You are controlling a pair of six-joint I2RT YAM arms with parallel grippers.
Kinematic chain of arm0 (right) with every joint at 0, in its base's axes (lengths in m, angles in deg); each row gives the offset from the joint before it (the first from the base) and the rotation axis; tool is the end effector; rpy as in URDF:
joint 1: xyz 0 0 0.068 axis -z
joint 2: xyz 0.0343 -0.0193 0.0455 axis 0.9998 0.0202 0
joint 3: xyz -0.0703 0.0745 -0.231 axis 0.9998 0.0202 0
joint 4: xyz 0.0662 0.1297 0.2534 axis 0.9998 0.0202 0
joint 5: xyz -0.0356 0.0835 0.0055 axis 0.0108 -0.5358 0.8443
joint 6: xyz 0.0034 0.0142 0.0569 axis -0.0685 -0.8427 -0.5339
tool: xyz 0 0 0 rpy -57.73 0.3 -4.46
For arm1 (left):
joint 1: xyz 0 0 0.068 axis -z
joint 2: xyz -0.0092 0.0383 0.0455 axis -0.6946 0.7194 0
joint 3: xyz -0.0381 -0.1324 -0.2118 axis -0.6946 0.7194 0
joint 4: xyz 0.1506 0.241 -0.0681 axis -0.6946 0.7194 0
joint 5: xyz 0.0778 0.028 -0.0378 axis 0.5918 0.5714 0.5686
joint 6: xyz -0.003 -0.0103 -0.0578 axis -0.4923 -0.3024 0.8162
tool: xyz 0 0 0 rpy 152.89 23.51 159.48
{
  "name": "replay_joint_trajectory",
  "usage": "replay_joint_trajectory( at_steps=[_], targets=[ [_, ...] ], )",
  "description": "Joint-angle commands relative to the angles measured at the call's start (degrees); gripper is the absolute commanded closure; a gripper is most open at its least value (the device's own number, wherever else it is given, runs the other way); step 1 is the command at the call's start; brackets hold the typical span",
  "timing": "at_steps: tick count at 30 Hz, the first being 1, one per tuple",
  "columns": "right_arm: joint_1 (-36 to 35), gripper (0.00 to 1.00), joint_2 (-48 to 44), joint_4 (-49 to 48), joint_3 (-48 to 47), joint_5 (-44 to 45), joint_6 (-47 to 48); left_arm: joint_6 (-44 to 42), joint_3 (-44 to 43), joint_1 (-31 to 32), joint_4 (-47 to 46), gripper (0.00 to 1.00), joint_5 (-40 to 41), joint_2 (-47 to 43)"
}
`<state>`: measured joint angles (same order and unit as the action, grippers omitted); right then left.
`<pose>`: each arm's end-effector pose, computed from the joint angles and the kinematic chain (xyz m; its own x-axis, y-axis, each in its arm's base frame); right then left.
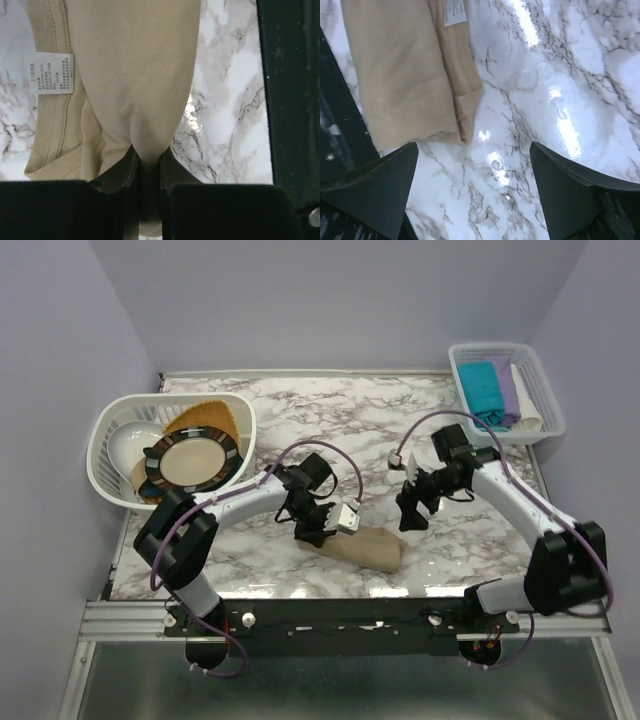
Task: Roll the t-shirts
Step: Roll the T-shirt to the center of the board.
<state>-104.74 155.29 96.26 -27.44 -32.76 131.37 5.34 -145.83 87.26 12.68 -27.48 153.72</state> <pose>0.2779 0.1063 0.1962 -0.4250 -0.6941 -0.5811 -0.9051 0.3330 0.2642 0.2190 -0.2394 0.1452 0.0754 0.8097 -0.5820 0.9669 -0.2020 -0.1558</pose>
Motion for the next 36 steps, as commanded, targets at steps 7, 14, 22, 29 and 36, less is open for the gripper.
replay_joint_trajectory(
  at_steps=[7,14,22,29,36],
  targets=[
    [-19.59,0.00,-29.43,-23.00,20.56,9.72,-0.52,1.19,-5.70,-2.31,9.46,0.95,-7.56,5.14],
    [-27.60,0.00,-27.85,-26.52,24.87,12.18,-3.70,2.86,-8.25,-3.19,9.64,0.95,-8.26,7.51],
    [-29.01,0.00,-19.78,-27.92,27.60,14.91,-1.41,4.00,-9.57,-4.24,9.99,0.94,-9.93,8.74],
    [-29.10,0.21,-7.12,-28.54,22.24,20.01,-3.33,3.30,-10.36,-5.47,13.06,0.93,-11.86,9.71],
    [-25.15,0.96,-8.77,-17.83,20.13,9.47,-1.85,-0.83,-16.94,-8.63,25.96,0.92,-15.81,13.66]
  ],
)
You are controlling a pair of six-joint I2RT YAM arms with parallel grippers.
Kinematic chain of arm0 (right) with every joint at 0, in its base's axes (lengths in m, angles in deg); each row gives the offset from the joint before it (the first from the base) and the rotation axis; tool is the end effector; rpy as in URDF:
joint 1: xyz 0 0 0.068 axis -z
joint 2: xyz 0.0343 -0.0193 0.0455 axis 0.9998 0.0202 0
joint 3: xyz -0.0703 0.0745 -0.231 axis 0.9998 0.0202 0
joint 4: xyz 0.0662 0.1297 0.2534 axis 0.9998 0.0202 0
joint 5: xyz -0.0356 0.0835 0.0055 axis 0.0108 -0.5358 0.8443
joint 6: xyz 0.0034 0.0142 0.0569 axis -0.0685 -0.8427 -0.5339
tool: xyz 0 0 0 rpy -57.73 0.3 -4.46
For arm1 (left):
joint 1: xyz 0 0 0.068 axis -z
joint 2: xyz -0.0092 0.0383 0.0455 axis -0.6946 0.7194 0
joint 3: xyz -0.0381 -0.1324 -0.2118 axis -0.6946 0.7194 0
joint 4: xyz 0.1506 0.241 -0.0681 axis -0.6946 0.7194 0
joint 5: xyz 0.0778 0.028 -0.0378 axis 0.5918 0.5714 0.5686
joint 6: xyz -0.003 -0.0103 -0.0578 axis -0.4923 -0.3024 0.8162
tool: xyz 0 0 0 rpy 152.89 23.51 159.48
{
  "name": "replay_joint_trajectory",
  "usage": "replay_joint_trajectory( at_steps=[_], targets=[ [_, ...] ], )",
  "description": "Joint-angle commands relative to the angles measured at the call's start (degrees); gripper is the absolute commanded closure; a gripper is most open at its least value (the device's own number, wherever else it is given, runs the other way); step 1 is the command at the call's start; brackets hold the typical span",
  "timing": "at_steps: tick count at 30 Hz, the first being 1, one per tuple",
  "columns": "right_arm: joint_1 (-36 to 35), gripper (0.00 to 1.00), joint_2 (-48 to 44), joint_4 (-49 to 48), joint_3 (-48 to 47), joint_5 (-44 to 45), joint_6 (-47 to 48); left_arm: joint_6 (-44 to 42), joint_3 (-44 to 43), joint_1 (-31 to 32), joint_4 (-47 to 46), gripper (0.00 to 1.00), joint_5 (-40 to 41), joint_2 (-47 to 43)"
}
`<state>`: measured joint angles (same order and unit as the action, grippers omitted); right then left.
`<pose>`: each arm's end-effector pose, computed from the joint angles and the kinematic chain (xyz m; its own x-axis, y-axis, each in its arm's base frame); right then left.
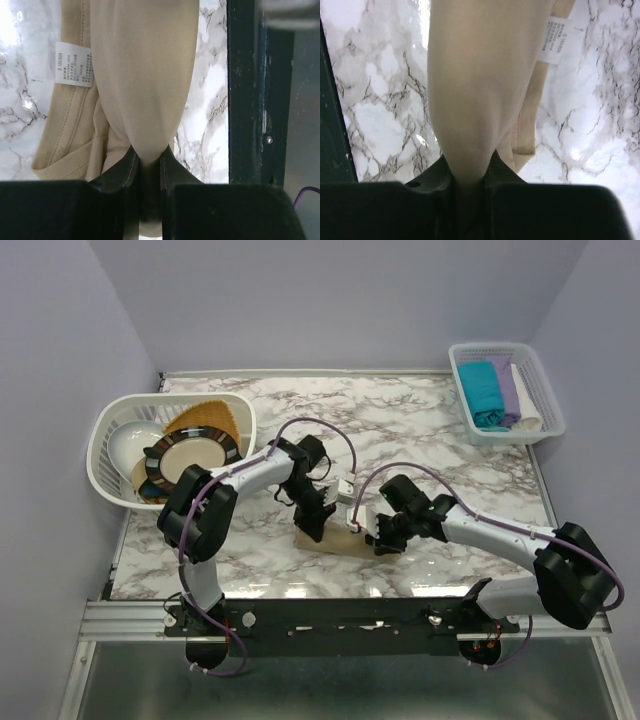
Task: Roll the t-shirts
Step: Roll the T-shirt to the center of the board, then pick up the T-shirt from the center of the board.
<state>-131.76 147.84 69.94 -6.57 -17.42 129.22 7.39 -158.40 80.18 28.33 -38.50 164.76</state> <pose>0.1869 0.1960 0.1305 0.0162 -0.8297 -0.5580 -0.9990 0.0102 -0.0442 0.2612 -0.2288 0.1473 -0.2161 0.8132 -0.5404 0.8802 -0.0773 -0.4683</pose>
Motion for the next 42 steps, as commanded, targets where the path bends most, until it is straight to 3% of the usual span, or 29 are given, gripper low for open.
replay_joint_trajectory(
  at_steps=[1,4,7,14,17,21,28,30,32,37,39,40,42],
  targets=[
    [2.39,0.99,-1.41,9.03,-0.49,-6.58,0.65,-3.15,-5.35,-1.90,11.81,0.92,-6.11,3.41],
    [7.74,0.99,-0.54,10.95,-2.58,-10.70,3.97,-6.13,-10.35,-3.49,19.02,0.92,-9.36,7.80],
    [13.20,0.99,6.48,17.80,-6.62,-16.33,9.87,-11.49,-17.36,-4.72,28.42,0.92,-11.74,14.74],
    [20.67,0.99,24.68,34.24,-18.93,-23.99,20.06,-7.47,-29.51,-6.91,29.41,0.90,-13.24,25.55],
    [21.73,0.99,29.25,38.90,-21.48,-25.39,22.70,-3.34,-34.79,-8.84,29.50,0.82,-15.61,29.68],
    [23.75,0.99,34.17,43.29,-25.26,-26.27,24.55,-0.78,-40.59,-11.31,29.32,0.54,-16.40,32.24],
    [25.34,0.98,41.39,47.96,-31.59,-26.89,25.96,-0.33,-50.97,-14.04,28.10,0.48,-11.57,30.85],
    [25.42,0.98,43.05,48.67,-33.09,-27.15,26.05,-2.70,-48.61,-13.77,24.69,0.47,-9.12,26.29],
    [25.60,0.98,43.67,48.84,-33.70,-27.33,25.88,-3.24,-39.06,-12.46,18.90,0.47,-4.92,17.72],
    [26.22,0.96,46.22,49.54,-35.72,-27.51,25.70,4.99,-5.96,-8.51,-18.62,0.42,5.81,-3.94],
    [26.57,0.96,46.93,50.07,-36.34,-27.94,25.52,5.90,-1.24,-6.13,-26.10,0.50,7.85,-8.35],
    [26.57,0.96,47.36,49.90,-36.60,-28.03,25.09,6.51,0.17,-5.69,-27.10,0.64,7.59,-8.71],
    [26.57,0.96,47.72,49.11,-36.87,-28.12,23.08,13.18,-1.13,-5.33,-26.77,0.78,7.15,-6.17]
  ],
)
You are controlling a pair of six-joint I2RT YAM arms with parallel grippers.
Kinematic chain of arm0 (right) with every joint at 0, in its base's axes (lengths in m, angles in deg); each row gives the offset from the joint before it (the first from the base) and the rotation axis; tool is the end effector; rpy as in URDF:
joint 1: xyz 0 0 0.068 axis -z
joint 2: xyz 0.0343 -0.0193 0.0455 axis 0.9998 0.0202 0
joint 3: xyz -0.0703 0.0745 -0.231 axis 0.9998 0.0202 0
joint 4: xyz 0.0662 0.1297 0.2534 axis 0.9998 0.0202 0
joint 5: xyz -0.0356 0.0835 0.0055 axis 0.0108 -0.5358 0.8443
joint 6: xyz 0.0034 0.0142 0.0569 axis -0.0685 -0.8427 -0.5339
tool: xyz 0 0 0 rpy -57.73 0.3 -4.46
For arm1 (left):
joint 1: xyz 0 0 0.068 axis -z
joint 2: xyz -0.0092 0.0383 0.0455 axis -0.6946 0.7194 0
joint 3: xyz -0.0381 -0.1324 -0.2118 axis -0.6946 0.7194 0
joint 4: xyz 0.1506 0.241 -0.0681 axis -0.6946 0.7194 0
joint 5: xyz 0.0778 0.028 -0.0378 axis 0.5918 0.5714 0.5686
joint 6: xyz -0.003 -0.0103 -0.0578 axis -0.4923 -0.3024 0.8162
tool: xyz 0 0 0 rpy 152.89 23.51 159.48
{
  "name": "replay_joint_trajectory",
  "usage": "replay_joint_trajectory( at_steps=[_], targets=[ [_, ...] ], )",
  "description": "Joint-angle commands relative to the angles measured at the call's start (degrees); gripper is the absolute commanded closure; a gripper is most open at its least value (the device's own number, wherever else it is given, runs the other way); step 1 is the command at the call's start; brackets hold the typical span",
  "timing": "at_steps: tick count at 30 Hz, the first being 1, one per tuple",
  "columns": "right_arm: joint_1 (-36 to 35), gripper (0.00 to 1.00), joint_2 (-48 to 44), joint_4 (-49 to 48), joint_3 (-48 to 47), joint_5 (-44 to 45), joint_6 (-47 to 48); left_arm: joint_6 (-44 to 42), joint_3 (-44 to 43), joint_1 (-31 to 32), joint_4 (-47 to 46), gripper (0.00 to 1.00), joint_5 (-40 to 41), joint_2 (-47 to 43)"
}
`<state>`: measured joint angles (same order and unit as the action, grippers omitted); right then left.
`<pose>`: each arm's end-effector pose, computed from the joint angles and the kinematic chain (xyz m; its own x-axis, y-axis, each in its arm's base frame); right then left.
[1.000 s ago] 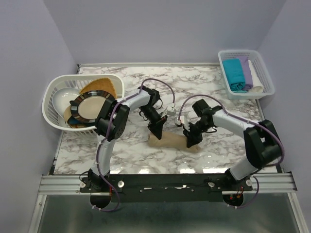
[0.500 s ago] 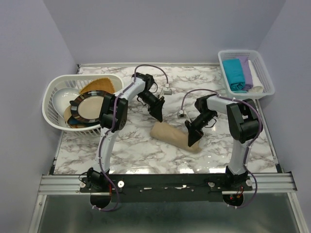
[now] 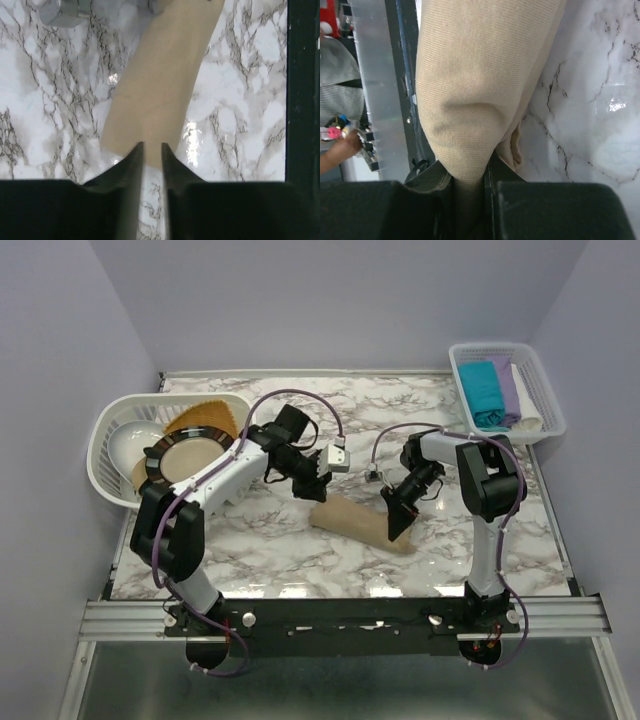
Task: Roll the t-shirts
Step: Pick up the T-shirt from the center of the board.
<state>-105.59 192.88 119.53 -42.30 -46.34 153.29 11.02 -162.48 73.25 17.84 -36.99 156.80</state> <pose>0.3042 0.1263 0.0792 -0.5298 -0.7569 -0.3827 -0.6481 0.0704 0.7583 0.3061 -0.2054 0.2182 -0.1488 0.6702 -0.7271 0.9837 0.0253 -0.1779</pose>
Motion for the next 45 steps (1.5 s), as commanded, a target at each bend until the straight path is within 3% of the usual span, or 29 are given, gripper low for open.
replay_joint_trajectory(
  at_steps=[1,4,14,19,23,27,37,40,41,45],
  targets=[
    [0.49,0.95,2.76,-0.48,-1.22,0.88,-1.26,11.22,-0.27,1.59,-14.61,0.89,3.64,3.27],
    [0.41,0.95,1.97,-2.15,-0.96,1.58,-4.16,15.44,-3.90,1.68,-10.99,1.00,-1.10,8.82],
    [0.41,0.93,1.27,-4.79,-0.69,2.55,-8.38,27.13,0.22,2.12,-17.31,1.00,-14.30,12.25],
    [0.49,0.92,1.00,-5.32,-1.40,3.17,-8.74,39.00,3.56,2.91,-29.25,1.00,-17.64,12.69],
    [0.41,0.93,1.35,-5.41,-1.84,3.34,-9.17,47.17,5.41,3.96,-37.35,1.00,-18.35,12.51],
    [0.41,0.92,1.44,-6.02,-2.10,3.43,-9.61,47.98,5.49,5.72,-36.74,1.00,-19.23,15.59],
    [0.41,0.92,-0.49,-9.01,-0.61,3.87,-10.49,54.47,5.68,6.78,-44.03,1.00,-11.41,24.20],
    [0.41,0.79,-1.10,-9.45,-1.13,5.27,-11.89,54.92,5.41,6.78,-44.39,1.00,-10.71,25.61],
    [0.41,0.01,-2.93,-9.80,-0.96,6.32,-12.68,54.57,5.50,6.78,-44.30,1.00,-10.44,25.70],
    [1.54,0.00,-14.09,-14.44,2.02,13.79,-15.92,54.13,5.23,6.78,-43.07,1.00,-10.18,25.88]
  ],
)
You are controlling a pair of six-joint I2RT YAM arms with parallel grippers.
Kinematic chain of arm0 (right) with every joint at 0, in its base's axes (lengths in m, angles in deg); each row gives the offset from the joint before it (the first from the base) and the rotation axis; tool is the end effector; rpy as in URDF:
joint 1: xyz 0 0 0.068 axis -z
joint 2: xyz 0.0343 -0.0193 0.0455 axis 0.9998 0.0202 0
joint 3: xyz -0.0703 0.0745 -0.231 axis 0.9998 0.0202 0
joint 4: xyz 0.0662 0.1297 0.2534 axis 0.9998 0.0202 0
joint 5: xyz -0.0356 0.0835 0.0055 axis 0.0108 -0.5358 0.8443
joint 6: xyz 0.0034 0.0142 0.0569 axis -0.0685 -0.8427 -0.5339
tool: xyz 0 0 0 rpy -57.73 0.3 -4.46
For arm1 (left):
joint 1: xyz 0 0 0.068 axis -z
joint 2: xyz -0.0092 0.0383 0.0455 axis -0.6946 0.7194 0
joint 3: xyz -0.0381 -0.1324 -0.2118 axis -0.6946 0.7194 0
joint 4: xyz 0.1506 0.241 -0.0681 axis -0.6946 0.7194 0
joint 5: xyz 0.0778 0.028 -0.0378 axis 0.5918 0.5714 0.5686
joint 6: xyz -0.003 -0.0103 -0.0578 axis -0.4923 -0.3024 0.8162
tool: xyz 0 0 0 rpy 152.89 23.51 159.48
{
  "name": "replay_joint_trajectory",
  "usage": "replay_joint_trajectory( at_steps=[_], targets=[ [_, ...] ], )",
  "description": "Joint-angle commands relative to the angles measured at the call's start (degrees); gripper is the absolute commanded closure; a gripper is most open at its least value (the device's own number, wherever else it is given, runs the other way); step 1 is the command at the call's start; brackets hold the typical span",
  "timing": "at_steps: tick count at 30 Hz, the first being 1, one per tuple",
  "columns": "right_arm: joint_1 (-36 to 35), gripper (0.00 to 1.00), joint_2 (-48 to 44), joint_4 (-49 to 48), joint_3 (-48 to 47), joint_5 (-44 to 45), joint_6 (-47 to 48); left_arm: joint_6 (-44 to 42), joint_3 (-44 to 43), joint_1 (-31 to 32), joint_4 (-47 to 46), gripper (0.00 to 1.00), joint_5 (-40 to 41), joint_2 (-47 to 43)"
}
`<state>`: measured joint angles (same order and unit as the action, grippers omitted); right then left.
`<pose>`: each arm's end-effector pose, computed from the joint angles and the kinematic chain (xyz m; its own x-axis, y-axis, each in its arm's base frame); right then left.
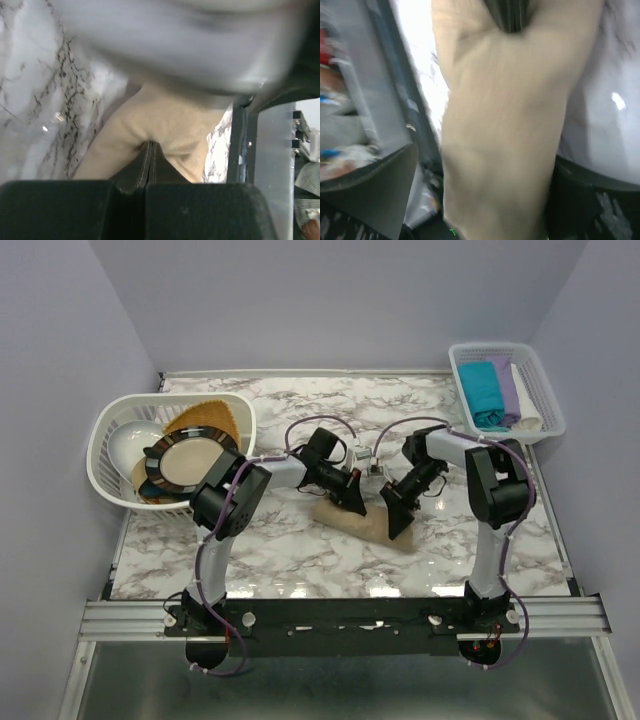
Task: Roll the t-shirts
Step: Pick up the T-shirt from the center of the board.
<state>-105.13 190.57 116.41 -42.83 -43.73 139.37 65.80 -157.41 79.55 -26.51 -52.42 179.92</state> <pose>0.3127 0.1247 0.0895 -0.6351 -0.7290 -0.2554 -0.5938 0.2492 0.7651 0.3264 -0.2784 0.0824 -0.7450 0.4322 -0.5081 0.6208 0.1707 -0.7651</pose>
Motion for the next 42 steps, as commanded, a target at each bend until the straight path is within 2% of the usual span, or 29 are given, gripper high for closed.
replay_joint_trajectory(
  at_steps=[1,5,6,10,11,14,15,16,18,21,30,35,42],
  targets=[
    [1.18,0.00,-14.75,-12.81,2.99,14.68,-3.24,-0.56,0.16,0.48,1.19,1.00,5.43,2.58],
    [1.09,0.00,-36.18,-25.53,8.07,23.22,-7.90,-0.47,-0.45,0.48,1.63,1.00,6.30,2.49],
    [0.48,0.00,-46.32,-34.01,13.23,24.81,-7.56,-0.73,-0.71,0.57,1.72,1.00,6.40,2.58],
    [-4.87,0.00,-59.76,-45.69,26.26,27.19,-3.51,-1.70,-1.50,0.66,2.33,1.00,7.10,3.10],
    [-6.54,0.00,-59.87,-45.70,28.03,27.55,-4.12,-1.70,-1.51,0.75,2.42,1.00,7.10,3.36],
    [-14.01,0.00,-53.65,-35.80,26.56,24.57,-3.61,-1.70,-1.94,0.75,2.86,1.00,7.27,3.81],
    [-18.47,0.00,-52.33,-35.25,26.29,25.52,-5.08,-1.87,-2.03,0.75,3.03,1.00,7.45,4.07],
    [-20.51,0.00,-51.71,-38.11,27.94,31.44,-7.01,-2.05,-2.12,0.75,3.64,1.00,7.54,4.07],
    [-24.55,0.00,-53.19,-46.26,30.75,34.92,-6.86,-2.66,-2.65,0.75,4.26,1.00,7.80,4.33],
    [-28.43,0.00,-53.29,-52.88,34.54,40.02,-3.44,-2.93,-3.09,0.75,5.23,1.00,8.07,4.77],
    [-31.25,0.00,-47.22,-60.72,37.27,41.44,-1.76,-2.93,-3.26,0.66,5.76,1.00,8.16,5.04],
    [-31.52,0.00,-43.36,-61.25,37.71,39.68,-0.97,-2.23,-4.23,0.31,6.02,1.00,7.80,5.56],
    [-31.69,0.00,-36.77,-65.29,38.15,42.14,0.53,-1.17,-4.49,-0.22,5.41,1.00,7.10,5.56]
  ],
)
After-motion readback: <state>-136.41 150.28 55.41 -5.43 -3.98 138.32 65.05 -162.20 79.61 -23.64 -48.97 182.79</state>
